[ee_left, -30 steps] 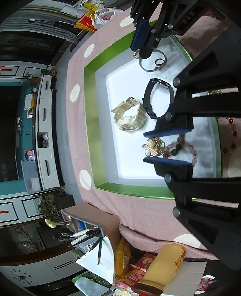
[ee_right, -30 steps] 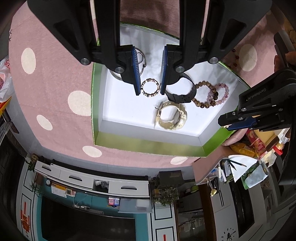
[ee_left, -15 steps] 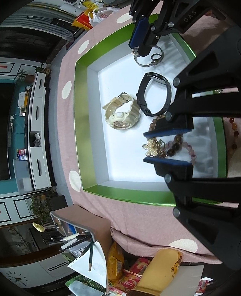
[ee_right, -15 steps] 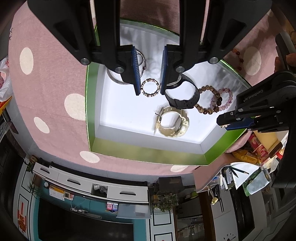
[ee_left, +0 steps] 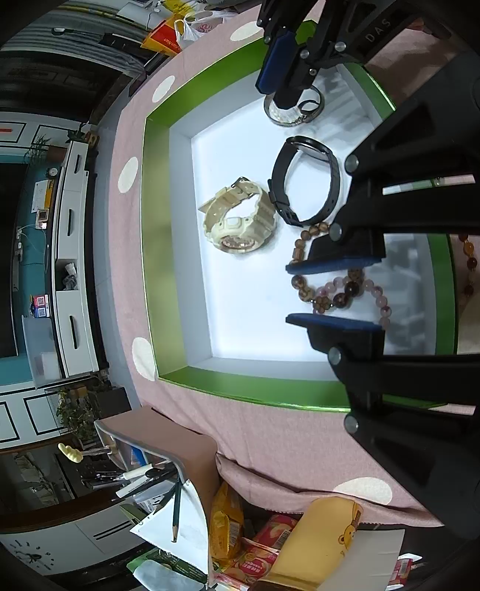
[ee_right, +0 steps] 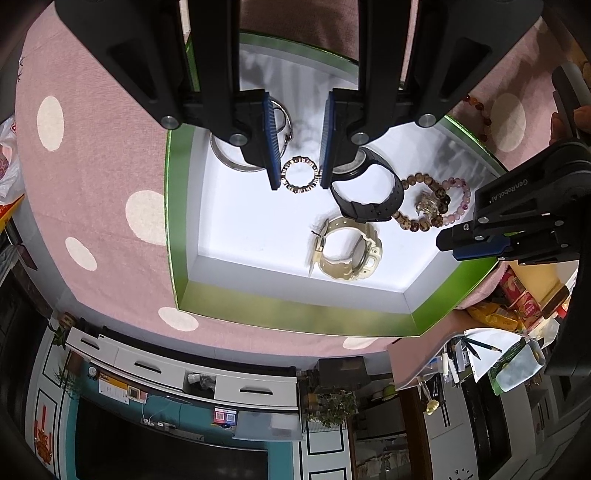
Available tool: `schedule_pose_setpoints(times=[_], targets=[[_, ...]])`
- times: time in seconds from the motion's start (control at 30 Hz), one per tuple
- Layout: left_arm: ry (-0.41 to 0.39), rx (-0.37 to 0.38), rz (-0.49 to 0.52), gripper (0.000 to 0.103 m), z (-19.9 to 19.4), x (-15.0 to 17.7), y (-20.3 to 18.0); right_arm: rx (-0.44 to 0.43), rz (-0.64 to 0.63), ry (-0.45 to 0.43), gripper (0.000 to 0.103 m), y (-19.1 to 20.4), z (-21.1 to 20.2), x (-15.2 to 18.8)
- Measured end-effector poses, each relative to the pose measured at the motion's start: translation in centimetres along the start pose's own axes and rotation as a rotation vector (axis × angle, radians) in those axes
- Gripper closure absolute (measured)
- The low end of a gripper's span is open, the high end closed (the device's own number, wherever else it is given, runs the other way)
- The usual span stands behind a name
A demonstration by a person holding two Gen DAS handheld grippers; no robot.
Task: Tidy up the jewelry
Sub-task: 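Lower the ring and brooch into the box and open both tools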
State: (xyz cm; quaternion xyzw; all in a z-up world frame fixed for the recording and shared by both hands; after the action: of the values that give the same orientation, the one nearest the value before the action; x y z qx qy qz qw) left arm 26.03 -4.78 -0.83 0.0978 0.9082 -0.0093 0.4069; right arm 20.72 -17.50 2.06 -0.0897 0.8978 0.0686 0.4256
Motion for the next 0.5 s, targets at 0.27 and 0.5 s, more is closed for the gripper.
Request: schedule_pose_setpoints(times=[0.27, 0.5], targets=[[-0.021, 0.004, -0.008, 0.049, -0.7, 0.0, 0.1, 0.0, 0.031, -0.031, 0.063, -0.4, -0.6, -0.2], [-0.068, 0.003, -0.016, 0.03, -2.5, 0.0, 0.0, 0.0, 0.048, -0.095, 0.062, -0.6, -3.0, -0.4]])
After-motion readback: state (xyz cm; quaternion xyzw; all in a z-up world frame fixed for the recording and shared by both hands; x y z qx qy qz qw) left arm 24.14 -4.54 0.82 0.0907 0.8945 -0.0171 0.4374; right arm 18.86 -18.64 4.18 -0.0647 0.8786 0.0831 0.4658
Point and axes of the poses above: each gripper's, at about its wrist camera, not at the fingertips, and z roughly the way its jaws point, y to its left, x to its underside, the point moved 1 cm from there along z, roughly the way its jaws point, and after that the axes turned 12 degrees about -y, right-handed, at the moved point
